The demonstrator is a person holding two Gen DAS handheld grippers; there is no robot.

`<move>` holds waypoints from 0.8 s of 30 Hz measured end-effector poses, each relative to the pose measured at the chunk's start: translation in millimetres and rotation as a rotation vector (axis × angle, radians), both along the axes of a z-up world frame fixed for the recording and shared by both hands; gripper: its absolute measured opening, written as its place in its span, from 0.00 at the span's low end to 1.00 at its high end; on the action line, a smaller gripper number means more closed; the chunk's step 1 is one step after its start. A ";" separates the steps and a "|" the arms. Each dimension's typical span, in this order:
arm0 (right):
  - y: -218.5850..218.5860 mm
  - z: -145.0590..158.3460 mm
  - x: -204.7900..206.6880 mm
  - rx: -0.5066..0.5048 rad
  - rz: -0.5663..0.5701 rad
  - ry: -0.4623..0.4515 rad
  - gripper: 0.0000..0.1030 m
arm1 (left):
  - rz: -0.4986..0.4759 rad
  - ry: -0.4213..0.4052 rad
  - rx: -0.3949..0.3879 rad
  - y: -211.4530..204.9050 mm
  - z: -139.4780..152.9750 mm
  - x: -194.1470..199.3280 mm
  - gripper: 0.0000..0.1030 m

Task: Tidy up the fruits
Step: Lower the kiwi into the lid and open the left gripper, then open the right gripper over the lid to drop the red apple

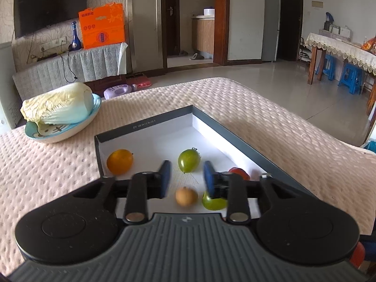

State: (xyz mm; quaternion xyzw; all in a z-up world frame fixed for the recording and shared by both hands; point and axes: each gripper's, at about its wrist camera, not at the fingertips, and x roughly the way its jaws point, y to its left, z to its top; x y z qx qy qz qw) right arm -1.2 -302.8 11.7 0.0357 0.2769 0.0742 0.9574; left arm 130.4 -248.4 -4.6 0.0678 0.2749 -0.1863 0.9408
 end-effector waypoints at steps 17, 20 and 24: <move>1.2 -11.3 34.5 -0.023 -0.021 -0.004 0.34 | 0.035 -0.023 -0.023 22.1 14.3 -24.3 0.55; 2.7 -13.9 39.9 -0.023 -0.030 -0.001 0.34 | 0.054 -0.023 -0.028 29.3 17.5 -31.4 0.55; 6.0 -17.9 49.5 -0.025 -0.042 0.010 0.35 | 0.087 -0.026 -0.044 41.4 23.8 -41.8 0.55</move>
